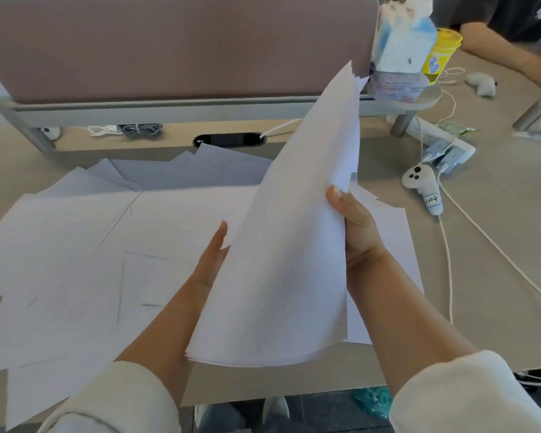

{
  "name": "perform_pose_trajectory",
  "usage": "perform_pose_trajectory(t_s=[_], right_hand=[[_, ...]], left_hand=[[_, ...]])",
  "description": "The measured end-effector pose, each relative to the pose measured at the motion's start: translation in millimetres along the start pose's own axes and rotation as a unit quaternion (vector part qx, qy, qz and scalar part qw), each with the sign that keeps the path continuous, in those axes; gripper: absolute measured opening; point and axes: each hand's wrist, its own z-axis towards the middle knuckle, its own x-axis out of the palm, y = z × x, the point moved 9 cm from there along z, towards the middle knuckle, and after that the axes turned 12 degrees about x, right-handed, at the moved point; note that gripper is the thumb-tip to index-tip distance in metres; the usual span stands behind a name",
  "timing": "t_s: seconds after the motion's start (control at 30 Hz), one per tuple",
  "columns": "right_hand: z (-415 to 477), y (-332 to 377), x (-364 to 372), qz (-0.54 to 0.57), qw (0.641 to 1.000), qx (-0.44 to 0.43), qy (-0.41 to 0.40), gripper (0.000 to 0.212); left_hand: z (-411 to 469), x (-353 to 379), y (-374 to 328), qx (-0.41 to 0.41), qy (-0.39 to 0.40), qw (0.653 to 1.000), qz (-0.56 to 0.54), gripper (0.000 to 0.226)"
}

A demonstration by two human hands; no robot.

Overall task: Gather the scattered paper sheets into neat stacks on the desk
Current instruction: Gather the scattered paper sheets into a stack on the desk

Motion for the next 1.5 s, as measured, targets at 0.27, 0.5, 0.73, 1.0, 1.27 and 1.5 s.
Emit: perform_pose_trajectory(t_s=[0.27,0.5,0.73,1.0,1.27,1.5], right_hand=[[9,-68,-107,0.003,0.97,0.124,-0.211,0.041],[-3,-108,-171,-0.171,0.887,0.239,-0.357,0.027],[-4,-101,-174,-0.178,0.886,0.217,-0.369,0.024],[-15,-103,-194,-0.142,0.877,0.22,-0.402,0.027],[-16,-105,-195,-0.112,0.883,0.219,-0.4,0.032],[-16,-102,-196,-0.09,0.902,0.18,-0.382,0.05]], left_hand=[[4,-113,-17,0.08,-0.228,0.97,-0.04,0.008],[14,-127,8,0.056,-0.255,0.959,0.113,0.015],[20,-125,-11,0.086,-0.279,0.935,0.2,0.012],[9,-33,-105,0.291,-0.087,0.95,-0.074,0.01],[-19,75,-139,0.352,0.156,0.918,0.101,0.012],[-4,85,-81,0.3,0.167,0.803,0.487,0.027]])
